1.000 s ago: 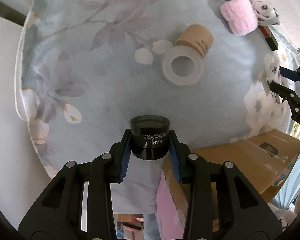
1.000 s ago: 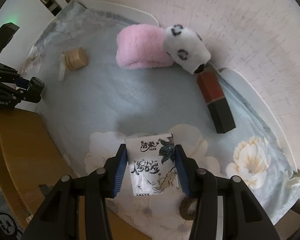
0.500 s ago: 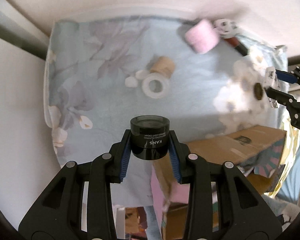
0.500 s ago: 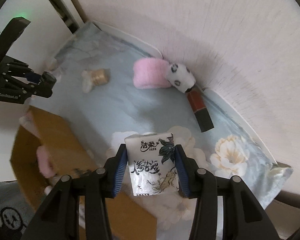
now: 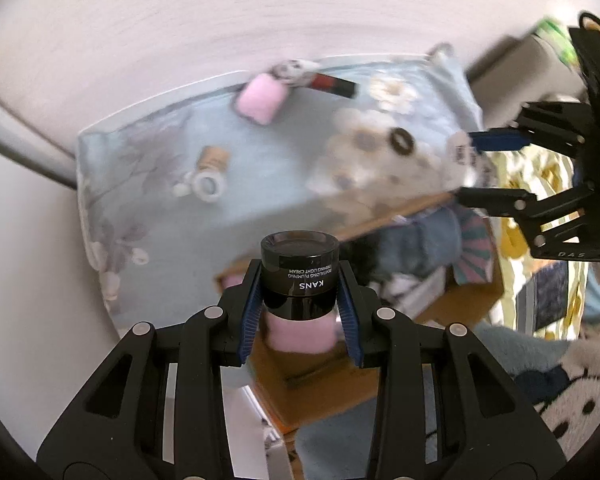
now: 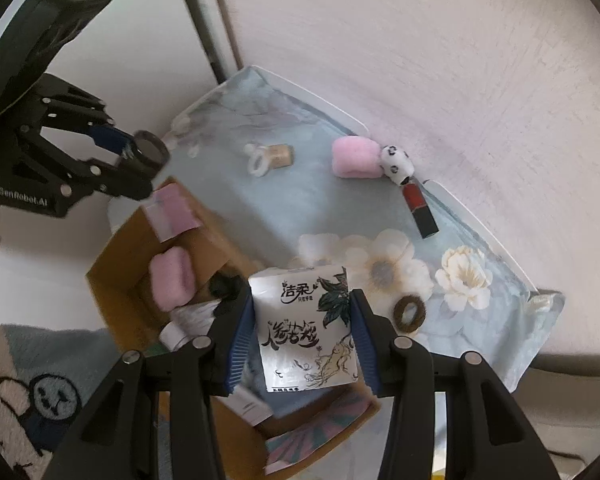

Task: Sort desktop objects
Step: 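Carry black jar and tissue pack into the cardboard box and release both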

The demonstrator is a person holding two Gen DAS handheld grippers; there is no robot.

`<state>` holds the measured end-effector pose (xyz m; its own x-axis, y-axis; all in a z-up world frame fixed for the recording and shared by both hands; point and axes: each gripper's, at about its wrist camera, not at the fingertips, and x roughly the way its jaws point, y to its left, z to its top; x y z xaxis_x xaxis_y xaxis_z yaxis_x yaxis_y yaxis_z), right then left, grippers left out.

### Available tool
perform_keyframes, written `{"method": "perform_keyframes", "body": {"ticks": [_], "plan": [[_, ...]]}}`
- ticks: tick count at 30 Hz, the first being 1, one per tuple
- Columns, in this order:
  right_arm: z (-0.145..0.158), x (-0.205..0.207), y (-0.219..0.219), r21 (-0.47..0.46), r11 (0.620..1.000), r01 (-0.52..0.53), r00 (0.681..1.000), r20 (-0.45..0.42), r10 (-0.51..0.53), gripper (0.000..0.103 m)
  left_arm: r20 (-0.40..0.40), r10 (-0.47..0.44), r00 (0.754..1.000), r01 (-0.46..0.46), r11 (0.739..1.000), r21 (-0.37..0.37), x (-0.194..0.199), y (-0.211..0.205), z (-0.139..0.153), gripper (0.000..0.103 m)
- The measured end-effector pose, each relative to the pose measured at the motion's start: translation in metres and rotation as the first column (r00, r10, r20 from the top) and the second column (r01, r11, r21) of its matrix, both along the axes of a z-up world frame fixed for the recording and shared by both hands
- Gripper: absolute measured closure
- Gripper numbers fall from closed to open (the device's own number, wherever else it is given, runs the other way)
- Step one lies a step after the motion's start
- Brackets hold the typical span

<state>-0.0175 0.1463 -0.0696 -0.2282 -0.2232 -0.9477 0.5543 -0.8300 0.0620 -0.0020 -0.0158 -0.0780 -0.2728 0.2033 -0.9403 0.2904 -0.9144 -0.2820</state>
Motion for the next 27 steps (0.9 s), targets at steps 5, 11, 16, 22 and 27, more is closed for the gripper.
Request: {"method": "perform_keyframes", "body": {"ticks": [5,11,16,22,27], "plan": [[-0.004,0.031,-0.004,0.028,1.0,-0.005,1.0,-0.006,0.006,0.06,-0.008,-0.064,0.998,0.064,0.998,-0.008,0.007,0.031,-0.001,0.071],[-0.03,0.058,-0.011,0.067,0.998,-0.011,1.0,0.014,0.01,0.06,0.04,-0.104,0.994,0.105,0.994,-0.028,0.014,0.06,-0.028,0.071],[-0.05,0.071,-0.015,0.087,0.996,-0.003,0.999,0.032,0.0,0.06,0.081,-0.112,0.99,0.116,0.992,-0.042,0.02,0.073,-0.05,0.071],[-0.06,0.08,-0.017,0.089,0.996,0.003,0.999,0.048,-0.007,0.06,0.104,-0.122,0.987,0.127,0.991,-0.038,0.028,0.079,-0.061,0.071],[-0.062,0.082,-0.015,0.091,0.996,0.014,0.999,0.051,-0.019,0.06,0.119,-0.134,0.984,0.142,0.988,-0.054,0.031,0.08,-0.064,0.071]]}}
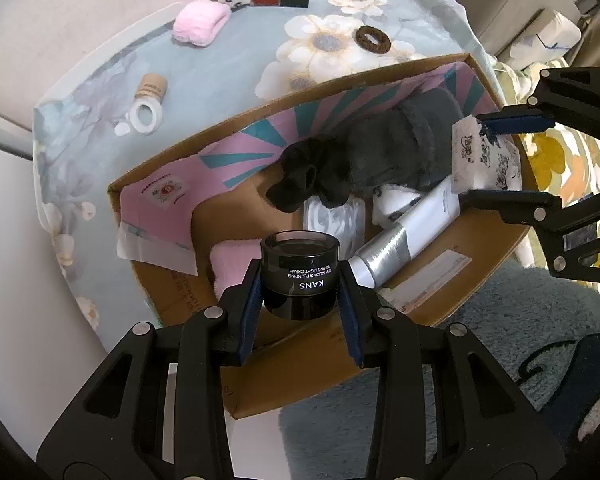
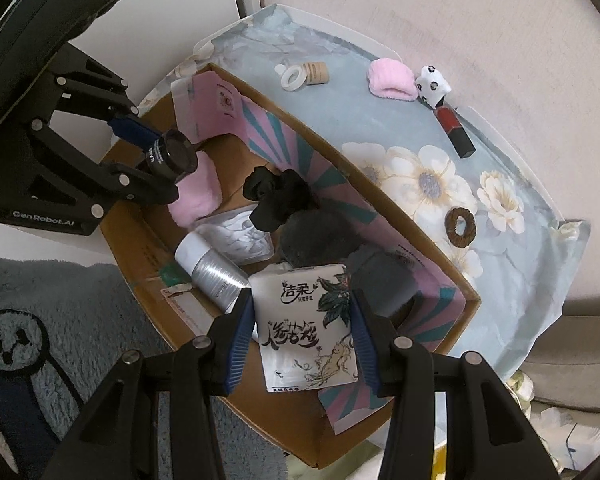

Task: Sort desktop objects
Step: 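Carry black jar and tissue pack into the cardboard box and release both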

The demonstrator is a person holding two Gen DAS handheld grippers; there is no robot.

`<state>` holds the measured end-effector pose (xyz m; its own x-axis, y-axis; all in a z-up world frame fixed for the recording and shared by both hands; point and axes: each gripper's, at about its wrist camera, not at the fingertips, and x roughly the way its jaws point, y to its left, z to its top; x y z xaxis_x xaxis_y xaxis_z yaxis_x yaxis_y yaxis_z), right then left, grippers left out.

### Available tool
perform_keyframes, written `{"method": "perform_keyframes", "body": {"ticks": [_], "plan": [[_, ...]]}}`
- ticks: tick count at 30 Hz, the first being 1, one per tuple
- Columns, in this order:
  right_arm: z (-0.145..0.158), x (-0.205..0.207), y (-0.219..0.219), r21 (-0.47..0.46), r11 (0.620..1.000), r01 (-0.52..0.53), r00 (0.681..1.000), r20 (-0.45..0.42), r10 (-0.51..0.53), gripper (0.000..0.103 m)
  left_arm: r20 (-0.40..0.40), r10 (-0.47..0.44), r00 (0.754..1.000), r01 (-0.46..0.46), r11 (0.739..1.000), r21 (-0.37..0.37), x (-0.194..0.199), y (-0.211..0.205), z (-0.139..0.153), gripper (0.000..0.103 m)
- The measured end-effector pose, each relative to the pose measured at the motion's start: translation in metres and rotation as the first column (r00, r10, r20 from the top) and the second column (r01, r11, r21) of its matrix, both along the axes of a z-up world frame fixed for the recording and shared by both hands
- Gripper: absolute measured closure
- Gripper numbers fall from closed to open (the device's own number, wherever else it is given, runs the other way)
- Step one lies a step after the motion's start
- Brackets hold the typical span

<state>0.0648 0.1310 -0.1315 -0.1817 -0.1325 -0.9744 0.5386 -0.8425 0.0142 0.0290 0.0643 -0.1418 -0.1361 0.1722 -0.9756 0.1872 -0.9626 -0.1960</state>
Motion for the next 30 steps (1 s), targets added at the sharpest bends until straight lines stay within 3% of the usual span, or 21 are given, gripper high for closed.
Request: {"method": "perform_keyframes", "body": {"ticks": [6,11,12,13,14,15,16,21,22,23,30], "plan": [[-0.001,0.001,0.001,-0.005,1.0,0.003,1.0,0.008,-0.003,0.06,0.007,-0.006,1.0,0.006,1.0,-0.001,0.002,0.001,-0.003,0.071],[-0.008,-0.001,0.001,-0.045,0.999,0.0,0.997,0.071,0.004,0.058,-0.017,-0.016,1.0,0.016,1.0,0.026,0.001,0.003,-0.003,0.068],[-0.01,-0.001,0.001,-0.041,0.999,0.005,0.997,0.083,-0.002,0.055,-0.029,-0.015,0.999,0.016,0.999,0.034,0.002,0.004,-0.001,0.057],[-0.012,-0.002,0.001,-0.035,0.999,0.008,0.996,0.093,-0.005,0.046,-0.04,-0.016,0.999,0.017,0.999,0.035,0.003,0.004,0.001,0.028],[-0.014,-0.001,0.002,-0.032,0.999,0.013,0.996,0.093,-0.01,0.041,-0.052,-0.018,0.998,0.019,1.0,0.023,0.003,0.005,0.003,0.01],[-0.014,-0.001,0.003,-0.034,0.999,0.019,0.996,0.084,-0.017,0.029,-0.071,-0.02,0.997,0.021,1.0,0.002,0.004,0.006,0.006,0.001],[-0.015,-0.001,0.005,-0.039,0.999,0.028,0.996,0.084,-0.025,0.019,-0.08,-0.028,0.996,0.027,1.0,-0.012,0.004,0.006,0.008,0.0],[-0.021,-0.002,0.012,-0.089,0.994,0.064,0.99,0.135,-0.052,0.015,-0.071,-0.025,0.997,0.022,0.999,-0.041,0.001,0.002,0.009,0.0],[-0.02,-0.001,0.012,-0.096,0.993,0.066,0.99,0.134,-0.053,0.002,-0.073,-0.024,0.997,0.021,0.999,-0.038,0.001,0.0,0.009,0.0],[-0.019,0.0,0.013,-0.097,0.993,0.065,0.99,0.131,-0.052,0.0,-0.073,-0.022,0.997,0.02,0.999,-0.033,0.001,-0.001,0.009,0.0],[-0.009,0.003,0.012,-0.061,0.998,0.032,0.995,0.096,-0.026,0.0,-0.07,-0.018,0.997,0.016,0.999,-0.028,0.005,-0.003,0.011,0.0]]}}
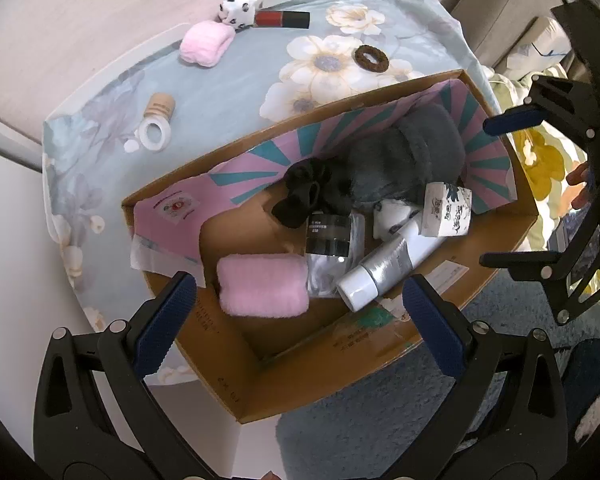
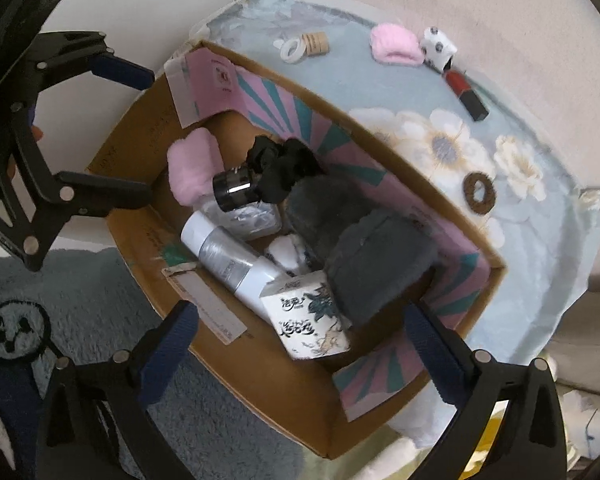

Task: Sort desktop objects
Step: 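Carry black jar and tissue pack into the cardboard box and release both, then move both open grippers back over the table items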

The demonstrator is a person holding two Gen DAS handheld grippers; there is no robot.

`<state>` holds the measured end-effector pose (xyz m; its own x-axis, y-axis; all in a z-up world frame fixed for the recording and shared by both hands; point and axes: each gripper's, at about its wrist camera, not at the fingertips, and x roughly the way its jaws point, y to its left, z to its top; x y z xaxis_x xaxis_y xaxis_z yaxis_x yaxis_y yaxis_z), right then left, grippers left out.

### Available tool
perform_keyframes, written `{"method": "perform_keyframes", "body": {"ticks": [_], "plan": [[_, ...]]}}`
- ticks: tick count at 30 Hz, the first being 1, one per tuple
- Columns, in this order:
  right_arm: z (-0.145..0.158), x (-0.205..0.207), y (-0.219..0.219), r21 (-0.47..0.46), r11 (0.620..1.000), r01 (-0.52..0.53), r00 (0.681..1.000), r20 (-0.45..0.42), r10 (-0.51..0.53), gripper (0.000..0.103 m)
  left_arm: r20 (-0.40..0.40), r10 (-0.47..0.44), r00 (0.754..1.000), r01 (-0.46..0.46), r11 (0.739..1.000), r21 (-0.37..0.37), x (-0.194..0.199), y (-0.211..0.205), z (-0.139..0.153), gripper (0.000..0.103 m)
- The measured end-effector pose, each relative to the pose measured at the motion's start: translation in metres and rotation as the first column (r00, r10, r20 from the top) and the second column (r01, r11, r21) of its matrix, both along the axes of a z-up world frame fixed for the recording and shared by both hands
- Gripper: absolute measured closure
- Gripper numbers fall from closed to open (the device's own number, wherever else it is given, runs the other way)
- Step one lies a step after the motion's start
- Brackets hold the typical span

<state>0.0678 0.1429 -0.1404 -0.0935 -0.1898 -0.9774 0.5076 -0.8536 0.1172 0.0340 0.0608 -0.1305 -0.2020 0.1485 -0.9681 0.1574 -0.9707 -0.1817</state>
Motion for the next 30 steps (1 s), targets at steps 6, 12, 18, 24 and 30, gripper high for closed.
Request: {"method": "perform_keyframes", "body": {"ticks": [6,12,18,24,30], "plan": [[0.003,-0.005,0.007,-0.09,0.993,0.073,0.988,0.141,-0.06,0.0,-0.003,-0.004,1.0,0.004,1.0,-0.014,0.002,-0.004,0.009,0.0],[0.027,-0.005,0.01,0.02,0.999,0.041,0.997,0.06,-0.042,0.0,-0.03,-0.019,0.999,0.017,0.998,-0.055,0.0,-0.01,0.024,0.0],[0.056,-0.023,0.039,0.014,0.991,0.133,0.991,-0.028,-0.132,0.0,-0.083,0.016,0.996,-0.023,0.996,-0.088,-0.002,-0.031,0.044,0.0],[0.059,-0.045,0.075,0.048,0.959,0.28,0.955,-0.114,-0.273,0.0,-0.096,0.101,0.99,-0.104,0.994,-0.027,0.002,-0.067,0.05,0.0],[0.052,-0.068,0.105,0.022,0.93,0.367,0.926,-0.11,-0.362,0.0,-0.104,0.179,0.978,-0.181,0.983,-0.009,-0.001,-0.105,0.049,0.0]]}}
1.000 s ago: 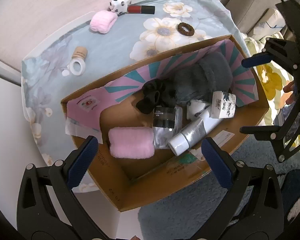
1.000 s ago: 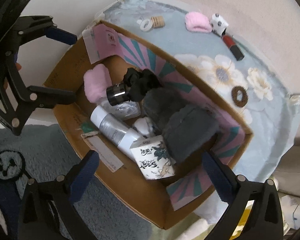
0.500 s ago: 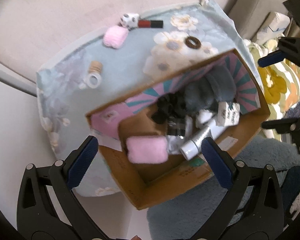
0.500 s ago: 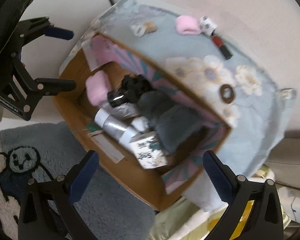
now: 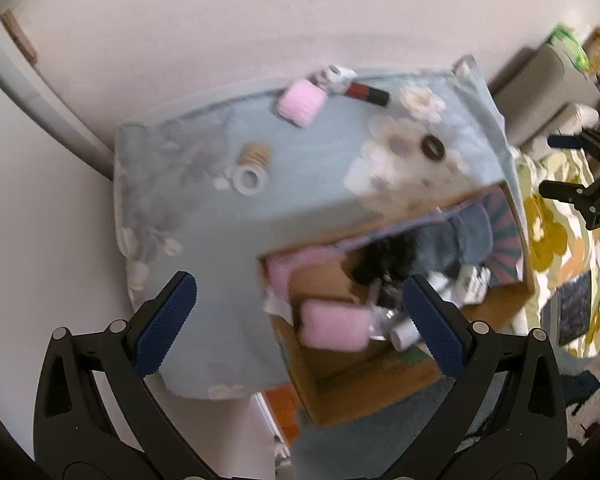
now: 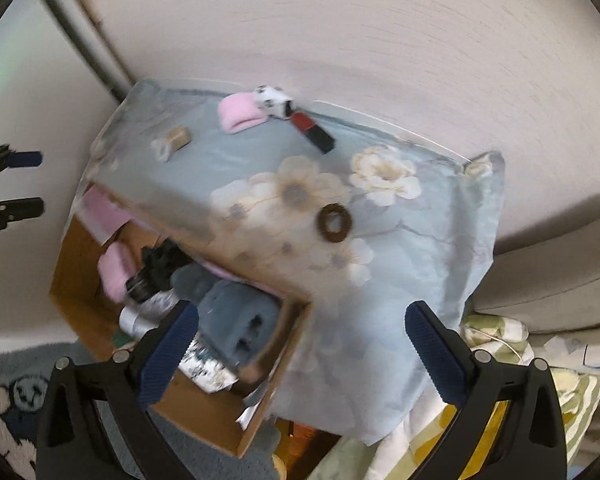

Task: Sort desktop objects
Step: 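Move both open grippers back over the table items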

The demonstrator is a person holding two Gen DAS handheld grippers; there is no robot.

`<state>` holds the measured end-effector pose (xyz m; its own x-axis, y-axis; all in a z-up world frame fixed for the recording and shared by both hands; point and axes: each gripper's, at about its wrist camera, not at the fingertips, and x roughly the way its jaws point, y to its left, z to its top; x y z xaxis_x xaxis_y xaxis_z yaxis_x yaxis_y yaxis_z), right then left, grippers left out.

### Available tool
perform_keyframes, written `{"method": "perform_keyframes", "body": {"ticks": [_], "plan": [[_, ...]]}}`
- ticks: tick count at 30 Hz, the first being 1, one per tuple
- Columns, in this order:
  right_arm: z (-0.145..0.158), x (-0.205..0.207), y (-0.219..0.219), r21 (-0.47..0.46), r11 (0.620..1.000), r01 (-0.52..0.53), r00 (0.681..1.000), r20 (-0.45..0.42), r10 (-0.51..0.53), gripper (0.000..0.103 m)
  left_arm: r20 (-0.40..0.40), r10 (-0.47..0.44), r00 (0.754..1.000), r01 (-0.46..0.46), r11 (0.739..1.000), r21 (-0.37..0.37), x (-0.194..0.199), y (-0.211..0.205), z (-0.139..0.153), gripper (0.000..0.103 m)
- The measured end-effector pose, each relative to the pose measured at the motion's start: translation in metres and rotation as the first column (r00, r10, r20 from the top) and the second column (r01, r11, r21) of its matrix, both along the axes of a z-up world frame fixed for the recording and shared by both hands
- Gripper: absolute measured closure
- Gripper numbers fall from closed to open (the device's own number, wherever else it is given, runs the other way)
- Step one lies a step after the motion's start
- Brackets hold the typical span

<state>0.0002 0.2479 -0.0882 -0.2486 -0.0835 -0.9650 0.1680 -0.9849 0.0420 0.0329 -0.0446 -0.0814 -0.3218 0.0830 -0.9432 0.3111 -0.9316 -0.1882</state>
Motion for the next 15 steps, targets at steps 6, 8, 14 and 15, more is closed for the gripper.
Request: {"method": "perform_keyframes", "body": {"ticks": [6,8,14,15], "plan": [[-0.019,-0.021,0.018,0.057,0.998,0.028,1.0,0.012,-0.029,0.0,-0.067,-0.028,0.997,0.024,0.998,-0.057,-0.038,-0.02,0.005,0.0],[-0.032,-0.033,0.025,0.095,0.994,0.046,0.999,0.017,-0.047,0.0,-0.1,-0.05,0.994,0.044,0.997,-0.06,-0.059,-0.025,0.003,0.001],[-0.083,-0.069,0.032,-0.003,0.996,0.085,0.996,0.034,-0.085,0.0,-0.077,-0.166,0.983,0.16,0.984,-0.077,-0.145,-0.024,-0.05,0.005],[-0.091,-0.072,0.028,0.002,0.997,0.075,0.997,0.035,-0.075,0.0,-0.061,-0.19,0.98,0.185,0.979,-0.085,-0.159,-0.022,-0.063,0.009]]}}
